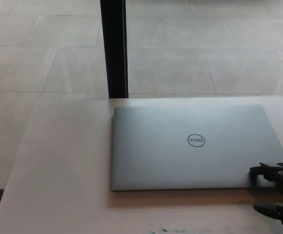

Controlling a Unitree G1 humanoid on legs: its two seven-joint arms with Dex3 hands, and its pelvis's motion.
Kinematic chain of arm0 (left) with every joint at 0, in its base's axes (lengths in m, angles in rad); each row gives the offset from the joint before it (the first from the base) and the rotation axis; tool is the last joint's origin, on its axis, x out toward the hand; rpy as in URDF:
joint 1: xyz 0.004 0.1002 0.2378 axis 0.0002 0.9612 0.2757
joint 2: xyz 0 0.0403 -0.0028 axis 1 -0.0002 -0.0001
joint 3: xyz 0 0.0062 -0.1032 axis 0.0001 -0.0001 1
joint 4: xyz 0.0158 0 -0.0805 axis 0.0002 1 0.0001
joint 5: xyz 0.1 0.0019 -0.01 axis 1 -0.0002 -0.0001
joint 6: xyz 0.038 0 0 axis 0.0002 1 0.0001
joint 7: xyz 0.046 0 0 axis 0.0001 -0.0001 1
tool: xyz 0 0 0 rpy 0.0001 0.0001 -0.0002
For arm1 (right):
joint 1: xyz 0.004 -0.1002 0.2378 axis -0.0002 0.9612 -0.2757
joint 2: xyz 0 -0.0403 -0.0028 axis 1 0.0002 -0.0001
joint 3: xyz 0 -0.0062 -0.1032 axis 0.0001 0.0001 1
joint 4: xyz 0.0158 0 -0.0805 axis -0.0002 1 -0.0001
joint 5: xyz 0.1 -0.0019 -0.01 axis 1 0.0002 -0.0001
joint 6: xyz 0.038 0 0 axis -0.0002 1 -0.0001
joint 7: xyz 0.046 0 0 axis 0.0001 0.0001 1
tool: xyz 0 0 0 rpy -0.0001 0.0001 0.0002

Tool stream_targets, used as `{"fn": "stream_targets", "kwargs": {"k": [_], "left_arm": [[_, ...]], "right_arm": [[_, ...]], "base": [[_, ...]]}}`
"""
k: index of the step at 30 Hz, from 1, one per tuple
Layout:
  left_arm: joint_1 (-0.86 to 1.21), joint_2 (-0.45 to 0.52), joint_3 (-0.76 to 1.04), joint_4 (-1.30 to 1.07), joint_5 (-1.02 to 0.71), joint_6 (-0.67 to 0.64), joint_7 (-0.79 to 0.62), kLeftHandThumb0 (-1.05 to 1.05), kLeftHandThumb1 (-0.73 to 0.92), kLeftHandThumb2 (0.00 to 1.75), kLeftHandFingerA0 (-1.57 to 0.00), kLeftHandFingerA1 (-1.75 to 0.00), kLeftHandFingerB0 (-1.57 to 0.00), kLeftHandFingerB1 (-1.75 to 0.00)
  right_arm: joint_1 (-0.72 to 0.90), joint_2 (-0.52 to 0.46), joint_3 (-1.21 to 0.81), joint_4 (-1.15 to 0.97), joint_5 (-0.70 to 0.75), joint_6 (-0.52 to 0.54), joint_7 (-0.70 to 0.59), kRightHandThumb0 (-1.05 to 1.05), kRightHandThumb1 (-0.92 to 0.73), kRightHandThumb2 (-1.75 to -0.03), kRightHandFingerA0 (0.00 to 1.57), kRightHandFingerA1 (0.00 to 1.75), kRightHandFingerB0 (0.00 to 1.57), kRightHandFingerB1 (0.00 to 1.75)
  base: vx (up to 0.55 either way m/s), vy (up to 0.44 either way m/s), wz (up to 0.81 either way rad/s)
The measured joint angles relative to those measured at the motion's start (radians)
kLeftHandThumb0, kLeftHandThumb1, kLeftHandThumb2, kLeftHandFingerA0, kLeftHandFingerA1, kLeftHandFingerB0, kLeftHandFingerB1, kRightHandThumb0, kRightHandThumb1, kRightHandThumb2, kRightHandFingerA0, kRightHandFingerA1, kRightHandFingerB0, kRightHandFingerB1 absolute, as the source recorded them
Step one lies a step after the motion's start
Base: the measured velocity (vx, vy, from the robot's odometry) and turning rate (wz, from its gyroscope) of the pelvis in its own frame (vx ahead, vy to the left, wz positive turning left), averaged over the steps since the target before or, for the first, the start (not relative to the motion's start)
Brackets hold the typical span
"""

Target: The robot uses its right hand to push down on the lid of a laptop kept in the middle of the desk to close it

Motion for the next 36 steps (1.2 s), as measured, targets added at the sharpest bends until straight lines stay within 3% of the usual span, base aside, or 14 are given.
{"fn": "stream_targets", "kwargs": {"k": [6, 7, 11, 12, 13, 16, 17, 18, 25, 30, 31, 32, 35, 36], "left_arm": [[0.001, 0.001, -0.003, 0.004, -0.008, 0.000, -0.001, -1.05, 0.85, 0.79, -0.16, -1.00, -0.01, -1.54], [0.001, 0.001, -0.004, 0.004, -0.008, 0.000, -0.002, -1.05, 0.79, 0.87, -0.19, -0.95, 0.00, -1.58], [0.001, 0.000, -0.008, 0.004, -0.010, 0.000, -0.003, -1.05, 0.78, 0.78, -0.20, -1.00, -0.06, -1.57], [0.002, 0.000, -0.008, 0.004, -0.011, 0.000, -0.003, -1.05, 0.77, 0.79, -0.20, -0.99, -0.08, -1.56], [0.002, 0.000, -0.009, 0.004, -0.012, 0.000, -0.003, -1.05, 0.85, 0.80, -0.18, -1.03, -0.01, -1.56], [0.001, -0.001, -0.011, 0.004, -0.013, 0.000, -0.004, -1.05, 0.83, 0.77, -0.19, -0.99, 0.00, -1.52], [0.001, -0.002, -0.011, 0.004, -0.013, 0.000, -0.004, -1.05, 0.84, 0.81, -0.20, -0.97, -0.02, -1.50], [0.001, -0.002, -0.012, 0.004, -0.013, 0.000, -0.004, -1.05, 0.83, 0.79, -0.20, -0.98, 0.00, -1.51], [0.002, -0.003, -0.014, 0.005, -0.014, 0.000, -0.004, -1.05, 0.81, 0.78, -0.12, -1.01, -0.03, -1.58], [0.002, -0.006, -0.014, 0.005, -0.014, 0.000, -0.004, -1.05, 0.83, 0.81, -0.20, -0.97, 0.00, -1.51], [0.002, -0.006, -0.014, 0.005, -0.014, 0.000, -0.004, -1.05, 0.83, 0.81, -0.20, -0.97, 0.00, -1.51], [0.002, -0.006, -0.014, 0.005, -0.014, 0.000, -0.003, -1.05, 0.84, 0.85, -0.15, -0.99, 0.00, -1.52], [0.002, -0.006, -0.014, 0.005, -0.014, 0.000, -0.003, -1.05, 0.85, 0.82, -0.16, -1.00, 0.00, -1.53], [0.003, -0.006, -0.014, 0.005, -0.014, 0.000, -0.003, -1.05, 0.85, 0.83, -0.14, -0.98, 0.00, -1.51]], "right_arm": [[0.018, 0.006, -0.088, -0.007, 0.034, -0.017, 0.023, -0.61, -0.77, -0.63, 0.53, 0.54, 0.43, 0.37], [0.020, 0.006, -0.106, -0.013, 0.044, -0.018, 0.035, -0.61, -0.62, -0.97, 0.48, 0.65, 0.36, 0.54], [0.032, 0.005, -0.189, -0.026, 0.094, -0.022, 0.081, -0.61, -0.61, -0.98, 0.51, 0.67, 0.35, 0.53], [0.035, 0.005, -0.208, -0.029, 0.106, -0.022, 0.093, -0.60, -0.61, -0.98, 0.51, 0.67, 0.36, 0.53], [0.040, 0.005, -0.236, -0.034, 0.124, -0.022, 0.111, -0.60, -0.77, -0.63, 0.57, 0.66, 0.44, 0.40], [0.052, 0.001, -0.317, -0.066, 0.167, -0.022, 0.144, -0.60, -0.78, -0.64, 0.55, 0.57, 0.43, 0.38], [0.054, -0.001, -0.340, -0.076, 0.178, -0.022, 0.151, -0.59, -0.62, -0.97, 0.52, 0.65, 0.37, 0.53], [0.057, -0.005, -0.371, -0.091, 0.194, -0.021, 0.162, -0.60, -0.77, -0.63, 0.54, 0.54, 0.44, 0.39], [0.090, -0.027, -0.574, -0.170, 0.278, -0.017, 0.206, -0.53, -0.78, -0.64, 0.59, 0.55, 0.49, 0.41], [0.105, -0.036, -0.734, -0.180, 0.331, -0.008, 0.220, -0.85, -0.76, -0.64, 0.79, 0.81, 0.56, 0.64], [0.107, -0.037, -0.748, -0.179, 0.336, -0.007, 0.220, -0.85, -0.76, -0.64, 0.79, 0.81, 0.56, 0.64], [0.114, -0.040, -0.790, -0.174, 0.349, -0.006, 0.221, -0.85, -0.83, -0.65, 0.72, 1.01, 0.45, 0.84], [0.130, -0.041, -0.868, -0.158, 0.371, -0.004, 0.222, -0.88, -0.82, -0.66, 0.71, 1.07, 0.44, 0.87], [0.138, -0.041, -0.899, -0.147, 0.381, -0.004, 0.222, -0.87, -0.85, -0.66, 0.66, 1.24, 0.34, 0.96]], "base": [[0.00, 0.000, 0.00], [0.00, 0.000, 0.00], [0.00, 0.000, 0.00], [0.00, 0.000, 0.00], [0.00, 0.000, 0.00], [0.00, 0.000, 0.00], [0.00, 0.000, 0.00], [0.00, 0.000, 0.00], [0.00, 0.000, 0.00], [0.00, 0.000, 0.00], [0.00, 0.000, 0.00], [0.00, 0.000, 0.00], [0.00, 0.000, 0.00], [0.00, 0.000, 0.00]]}}
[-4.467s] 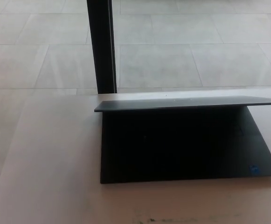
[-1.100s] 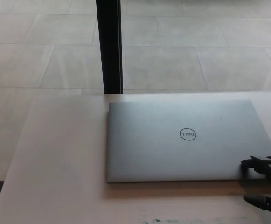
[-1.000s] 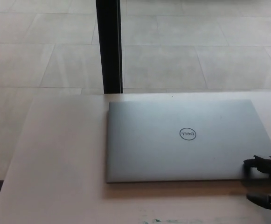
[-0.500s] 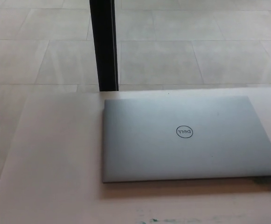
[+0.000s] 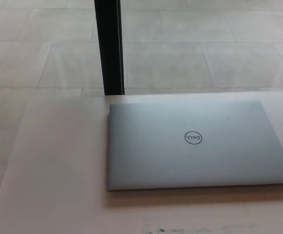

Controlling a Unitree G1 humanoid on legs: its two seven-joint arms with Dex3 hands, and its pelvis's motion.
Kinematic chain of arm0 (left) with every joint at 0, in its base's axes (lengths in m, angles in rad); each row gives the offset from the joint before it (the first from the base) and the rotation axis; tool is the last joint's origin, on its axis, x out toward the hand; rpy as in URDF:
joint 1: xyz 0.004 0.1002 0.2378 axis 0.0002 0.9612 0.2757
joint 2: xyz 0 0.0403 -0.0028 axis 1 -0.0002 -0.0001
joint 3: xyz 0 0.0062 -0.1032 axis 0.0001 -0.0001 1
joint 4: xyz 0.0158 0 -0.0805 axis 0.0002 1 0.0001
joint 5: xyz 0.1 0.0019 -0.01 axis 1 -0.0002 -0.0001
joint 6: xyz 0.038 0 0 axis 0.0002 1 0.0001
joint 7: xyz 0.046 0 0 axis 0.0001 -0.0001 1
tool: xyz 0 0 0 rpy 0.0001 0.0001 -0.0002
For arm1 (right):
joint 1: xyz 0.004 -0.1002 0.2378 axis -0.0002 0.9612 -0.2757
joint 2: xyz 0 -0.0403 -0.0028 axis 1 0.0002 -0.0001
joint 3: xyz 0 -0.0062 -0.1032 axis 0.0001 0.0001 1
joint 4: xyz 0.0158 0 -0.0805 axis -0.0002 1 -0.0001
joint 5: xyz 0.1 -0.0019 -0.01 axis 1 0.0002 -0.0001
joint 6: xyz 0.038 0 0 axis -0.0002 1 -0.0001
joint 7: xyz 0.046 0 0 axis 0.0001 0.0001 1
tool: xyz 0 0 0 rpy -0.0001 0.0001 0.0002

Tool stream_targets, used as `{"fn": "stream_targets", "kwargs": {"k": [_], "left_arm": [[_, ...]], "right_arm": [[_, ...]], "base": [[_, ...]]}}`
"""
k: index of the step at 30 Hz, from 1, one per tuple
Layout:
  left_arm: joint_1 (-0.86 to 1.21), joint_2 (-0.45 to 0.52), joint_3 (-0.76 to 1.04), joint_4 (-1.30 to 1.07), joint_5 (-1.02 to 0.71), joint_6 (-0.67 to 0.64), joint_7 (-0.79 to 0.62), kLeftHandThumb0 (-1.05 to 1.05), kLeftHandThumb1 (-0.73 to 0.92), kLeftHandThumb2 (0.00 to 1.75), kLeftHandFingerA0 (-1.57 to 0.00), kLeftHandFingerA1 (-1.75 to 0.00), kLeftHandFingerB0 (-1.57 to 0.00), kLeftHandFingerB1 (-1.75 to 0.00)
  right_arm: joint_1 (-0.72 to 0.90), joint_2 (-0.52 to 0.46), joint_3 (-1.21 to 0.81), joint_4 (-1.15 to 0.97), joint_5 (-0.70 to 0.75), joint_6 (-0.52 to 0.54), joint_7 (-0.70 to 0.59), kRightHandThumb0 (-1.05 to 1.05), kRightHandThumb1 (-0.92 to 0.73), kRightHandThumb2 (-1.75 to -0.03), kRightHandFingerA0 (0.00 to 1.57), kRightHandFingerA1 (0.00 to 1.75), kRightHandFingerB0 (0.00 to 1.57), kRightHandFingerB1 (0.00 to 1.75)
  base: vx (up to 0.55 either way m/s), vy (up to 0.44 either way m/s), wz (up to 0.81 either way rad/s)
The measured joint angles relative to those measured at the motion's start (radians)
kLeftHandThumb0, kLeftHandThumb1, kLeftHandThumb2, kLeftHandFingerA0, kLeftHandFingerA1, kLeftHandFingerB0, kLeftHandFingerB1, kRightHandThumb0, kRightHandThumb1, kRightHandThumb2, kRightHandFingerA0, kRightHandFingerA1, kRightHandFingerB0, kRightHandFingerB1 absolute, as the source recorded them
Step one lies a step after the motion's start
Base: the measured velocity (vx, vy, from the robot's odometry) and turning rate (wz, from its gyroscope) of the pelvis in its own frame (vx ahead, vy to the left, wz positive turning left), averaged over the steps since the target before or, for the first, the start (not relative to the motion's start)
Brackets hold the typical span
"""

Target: The robot uses its right hand to push down on the lid of a laptop kept in the middle of the desk to close it

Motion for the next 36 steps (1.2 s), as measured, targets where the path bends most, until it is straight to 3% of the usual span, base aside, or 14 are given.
{"fn": "stream_targets", "kwargs": {"k": [1, 2, 3, 4, 6, 10, 11, 12, 13, 14, 31, 32, 33, 36], "left_arm": [[0.000, 0.000, 0.000, 0.000, 0.000, 0.000, 0.000, -1.05, 0.86, 0.82, -0.14, -0.98, 0.00, -1.52], [0.000, 0.000, 0.000, 0.000, 0.000, 0.000, 0.000, -1.05, 0.86, 0.82, -0.14, -0.98, 0.00, -1.52], [0.001, 0.000, 0.000, 0.000, 0.000, 0.000, 0.000, -1.05, 0.85, 0.82, -0.13, -0.97, 0.00, -1.52], [0.001, 0.000, 0.000, 0.000, 0.000, 0.000, 0.000, -1.05, 0.86, 0.82, -0.14, -0.97, 0.00, -1.52], [0.001, -0.001, 0.000, 0.000, 0.000, 0.000, 0.000, -1.05, 0.82, 0.75, -0.19, -0.99, -0.02, -1.55], [0.002, -0.001, 0.000, 0.000, 0.000, 0.000, 0.000, -1.05, 0.87, 0.85, -0.19, -0.97, -0.02, -1.51], [0.002, -0.001, 0.000, 0.000, 0.000, 0.000, 0.000, -1.05, 0.86, 0.81, -0.15, -0.96, -0.01, -1.54], [0.002, -0.001, 0.000, 0.000, 0.000, 0.000, 0.000, -1.05, 0.87, 0.82, -0.15, -0.95, 0.00, -1.51], [0.003, -0.001, 0.000, 0.000, 0.000, 0.000, 0.000, -1.05, 0.86, 0.83, -0.17, -0.98, 0.00, -1.52], [0.003, -0.001, 0.000, 0.000, 0.000, 0.000, 0.000, -1.05, 0.83, 0.77, -0.19, -0.99, -0.03, -1.56], [0.014, -0.001, 0.000, 0.001, -0.002, 0.000, 0.001, -1.05, 0.82, 0.79, -0.17, -0.95, 0.00, -1.53], [0.016, -0.001, 0.000, 0.001, -0.003, 0.000, 0.001, -1.05, 0.82, 0.80, -0.18, -0.95, 0.00, -1.53], [0.017, -0.001, 0.000, 0.001, -0.003, 0.000, 0.001, -1.05, 0.82, 0.78, -0.19, -0.94, 0.00, -1.53], [0.023, -0.001, 0.000, 0.001, -0.006, 0.000, 0.001, -1.05, 0.83, 0.78, -0.19, -0.94, 0.00, -1.52]], "right_arm": [[0.008, 0.000, -0.029, 0.012, 0.009, 0.000, 0.000, -0.88, -0.69, -1.16, 0.70, 1.12, 0.39, 0.87], [0.016, 0.000, -0.059, 0.026, 0.017, 0.000, 0.000, -0.88, -0.69, -1.16, 0.70, 1.12, 0.39, 0.87], [0.024, 0.000, -0.090, 0.043, 0.025, 0.000, -0.001, -0.88, -0.85, -0.69, 0.59, 1.36, 0.24, 1.04], [0.029, 0.000, -0.109, 0.053, 0.031, 0.000, -0.001, -0.89, -0.88, -0.67, 0.53, 1.34, 0.12, 1.06], [0.049, 0.000, -0.174, 0.090, 0.052, 0.000, -0.002, -0.87, -0.90, -0.67, 0.36, 1.30, 0.01, 1.02], [0.077, 0.000, -0.283, 0.166, 0.091, -0.001, -0.006, -0.88, -0.88, -0.66, 0.44, 1.34, 0.08, 1.01], [0.080, 0.000, -0.303, 0.181, 0.098, -0.002, -0.006, -0.92, -0.69, -1.16, 0.63, 1.17, 0.28, 0.85], [0.085, 0.001, -0.326, 0.200, 0.106, -0.003, -0.007, -0.92, -0.86, -0.69, 0.51, 1.45, 0.16, 1.10], [0.094, 0.001, -0.366, 0.233, 0.123, -0.004, -0.011, -1.01, -0.68, -0.94, 0.62, 1.37, 0.17, 0.92], [0.098, 0.003, -0.396, 0.257, 0.134, -0.005, -0.013, -0.95, -0.86, -0.70, 0.54, 1.51, 0.12, 1.08], [0.092, 0.063, -0.789, 0.592, 0.344, -0.002, -0.059, -1.02, -0.87, -0.67, 0.73, 1.32, 0.35, 1.07], [0.085, 0.070, -0.808, 0.603, 0.363, -0.002, -0.064, -1.02, -0.65, -1.04, 0.81, 1.26, 0.42, 0.97], [0.082, 0.073, -0.816, 0.609, 0.372, -0.002, -0.066, -1.00, -0.87, -0.69, 0.75, 1.31, 0.34, 1.02], [0.067, 0.090, -0.832, 0.646, 0.412, -0.002, -0.083, -1.02, -0.86, -0.67, 0.77, 1.25, 0.38, 1.02]], "base": [[0.00, 0.000, 0.00], [0.00, 0.000, 0.00], [0.00, 0.000, 0.00], [0.00, 0.000, 0.00], [0.00, 0.000, 0.00], [0.00, 0.000, 0.00], [0.00, 0.000, 0.00], [0.00, 0.000, 0.00], [0.00, 0.000, 0.00], [0.00, 0.000, 0.00], [0.00, 0.000, 0.00], [0.00, 0.000, 0.00], [0.00, 0.000, 0.00], [0.00, 0.000, 0.00]]}}
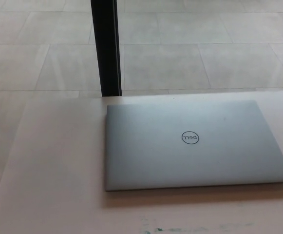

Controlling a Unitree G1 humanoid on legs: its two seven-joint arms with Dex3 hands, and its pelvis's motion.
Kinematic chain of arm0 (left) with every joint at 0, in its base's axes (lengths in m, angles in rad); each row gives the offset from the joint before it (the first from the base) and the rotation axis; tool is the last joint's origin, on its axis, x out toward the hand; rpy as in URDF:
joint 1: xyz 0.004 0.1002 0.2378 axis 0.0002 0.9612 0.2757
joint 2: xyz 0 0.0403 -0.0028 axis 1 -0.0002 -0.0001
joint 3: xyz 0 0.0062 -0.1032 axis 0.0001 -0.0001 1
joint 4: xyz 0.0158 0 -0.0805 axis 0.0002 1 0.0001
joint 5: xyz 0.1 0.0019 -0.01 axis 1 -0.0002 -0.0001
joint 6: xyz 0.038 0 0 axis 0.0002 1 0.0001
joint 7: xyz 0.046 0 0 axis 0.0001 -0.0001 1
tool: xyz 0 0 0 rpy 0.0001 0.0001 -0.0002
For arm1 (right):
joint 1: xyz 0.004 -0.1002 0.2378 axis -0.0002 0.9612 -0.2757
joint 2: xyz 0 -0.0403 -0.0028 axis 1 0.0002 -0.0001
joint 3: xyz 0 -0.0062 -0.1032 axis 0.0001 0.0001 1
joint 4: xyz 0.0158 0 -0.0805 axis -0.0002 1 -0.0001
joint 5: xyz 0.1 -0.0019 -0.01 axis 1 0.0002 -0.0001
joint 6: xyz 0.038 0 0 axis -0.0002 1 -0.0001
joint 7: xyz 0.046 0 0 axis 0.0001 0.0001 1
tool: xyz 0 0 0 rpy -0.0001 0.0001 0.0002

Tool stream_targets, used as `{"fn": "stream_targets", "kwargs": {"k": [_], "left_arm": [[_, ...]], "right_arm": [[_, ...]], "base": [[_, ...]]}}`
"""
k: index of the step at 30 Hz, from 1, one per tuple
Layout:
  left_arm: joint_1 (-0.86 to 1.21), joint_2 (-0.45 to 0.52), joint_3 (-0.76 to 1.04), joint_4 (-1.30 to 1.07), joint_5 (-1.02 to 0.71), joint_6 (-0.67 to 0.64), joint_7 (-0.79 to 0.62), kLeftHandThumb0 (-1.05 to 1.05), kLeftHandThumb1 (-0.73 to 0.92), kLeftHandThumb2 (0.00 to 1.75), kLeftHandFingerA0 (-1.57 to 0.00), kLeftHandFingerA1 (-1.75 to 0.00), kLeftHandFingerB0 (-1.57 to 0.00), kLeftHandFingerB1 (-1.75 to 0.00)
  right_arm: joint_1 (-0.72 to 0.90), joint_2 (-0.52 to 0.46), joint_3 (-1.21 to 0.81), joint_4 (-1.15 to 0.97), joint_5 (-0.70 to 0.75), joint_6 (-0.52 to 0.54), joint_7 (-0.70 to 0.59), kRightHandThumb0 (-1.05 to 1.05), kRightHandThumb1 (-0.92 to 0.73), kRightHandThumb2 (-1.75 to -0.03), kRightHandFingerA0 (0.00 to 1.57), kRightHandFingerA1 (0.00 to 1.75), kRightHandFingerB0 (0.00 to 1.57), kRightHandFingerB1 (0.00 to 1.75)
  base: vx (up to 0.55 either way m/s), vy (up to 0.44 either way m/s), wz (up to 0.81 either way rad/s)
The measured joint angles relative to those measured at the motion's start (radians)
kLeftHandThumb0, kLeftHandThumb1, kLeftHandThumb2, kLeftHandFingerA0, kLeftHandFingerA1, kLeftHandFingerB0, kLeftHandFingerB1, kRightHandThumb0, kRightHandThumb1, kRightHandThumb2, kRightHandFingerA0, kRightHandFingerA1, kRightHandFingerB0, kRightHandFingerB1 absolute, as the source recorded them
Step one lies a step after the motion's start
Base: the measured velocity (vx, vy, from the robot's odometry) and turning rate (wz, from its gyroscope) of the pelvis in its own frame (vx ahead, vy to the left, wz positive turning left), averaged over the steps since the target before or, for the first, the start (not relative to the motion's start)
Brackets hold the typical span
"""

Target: The robot uses its right hand to push down on the lid of a laptop kept in the middle of the desk to close it

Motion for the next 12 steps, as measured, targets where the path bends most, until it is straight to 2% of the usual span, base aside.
{"fn": "stream_targets", "kwargs": {"k": [1, 2, 4, 5, 6, 7, 9, 10, 12], "left_arm": [[0.000, 0.000, 0.000, 0.000, 0.000, 0.000, 0.000, -1.05, 0.84, 0.79, -0.20, -0.94, 0.00, -1.50], [0.002, 0.001, -0.001, 0.000, -0.001, 0.000, 0.000, -1.05, 0.87, 0.78, -0.18, -0.97, 0.00, -1.52], [0.003, 0.001, -0.001, 0.000, -0.003, 0.000, 0.002, -1.05, 0.87, 0.82, -0.16, -0.99, 0.00, -1.50], [0.004, 0.001, -0.002, 0.000, -0.004, 0.000, 0.002, -1.05, 0.83, 0.79, -0.20, -0.99, -0.01, -1.55], [0.004, 0.001, -0.002, 0.001, -0.005, 0.000, 0.002, -1.05, 0.85, 0.79, -0.16, -1.00, 0.00, -1.54], [0.004, 0.001, -0.001, 0.002, -0.007, 0.000, 0.001, -1.05, 0.83, 0.80, -0.18, -0.98, -0.02, -1.54], [0.004, 0.001, 0.000, 0.002, -0.012, 0.000, 0.001, -1.05, 0.83, 0.89, -0.18, -0.97, -0.04, -1.51], [0.004, 0.001, -0.001, 0.002, -0.015, 0.000, 0.001, -1.05, 0.79, 0.89, -0.16, -0.96, -0.09, -1.52], [0.004, 0.001, -0.002, 0.001, -0.019, 0.000, 0.001, -1.05, 0.79, 0.89, -0.16, -0.96, -0.09, -1.52]], "right_arm": [[-0.001, 0.002, 0.000, 0.004, 0.003, 0.000, -0.002, -1.03, -0.65, -1.01, 0.80, 1.22, 0.45, 0.97], [-0.006, 0.017, 0.008, 0.015, 0.024, 0.000, -0.015, -1.01, -0.88, -0.68, 0.72, 1.24, 0.38, 1.04], [-0.005, 0.039, 0.029, 0.014, 0.039, -0.001, -0.025, -1.02, -0.88, -0.68, 0.73, 1.28, 0.37, 1.08], [-0.004, 0.049, 0.039, 0.009, 0.046, -0.001, -0.029, -1.02, -0.88, -0.67, 0.74, 1.27, 0.38, 1.08], [-0.002, 0.057, 0.047, 0.002, 0.053, 0.000, -0.032, -1.02, -0.87, -0.67, 0.71, 1.29, 0.37, 1.09], [-0.001, 0.069, 0.055, -0.010, 0.065, 0.002, -0.037, -1.02, -0.88, -0.67, 0.69, 1.29, 0.35, 1.09], [-0.001, 0.077, 0.068, -0.026, 0.079, 0.006, -0.046, -1.03, -0.87, -0.68, 0.70, 1.28, 0.33, 1.10], [0.000, 0.081, 0.074, -0.037, 0.087, 0.008, -0.051, -0.96, -0.63, -1.18, 0.71, 1.18, 0.37, 0.93], [0.001, 0.082, 0.084, -0.046, 0.101, 0.010, -0.060, -0.96, -0.63, -1.18, 0.71, 1.18, 0.37, 0.93]], "base": [[0.00, 0.000, 0.00], [0.00, 0.000, 0.00], [0.00, 0.000, 0.00], [0.00, 0.000, 0.00], [0.00, 0.000, 0.00], [0.00, 0.000, 0.00], [0.00, 0.000, 0.00], [0.00, 0.000, 0.00], [0.00, 0.000, 0.00]]}}
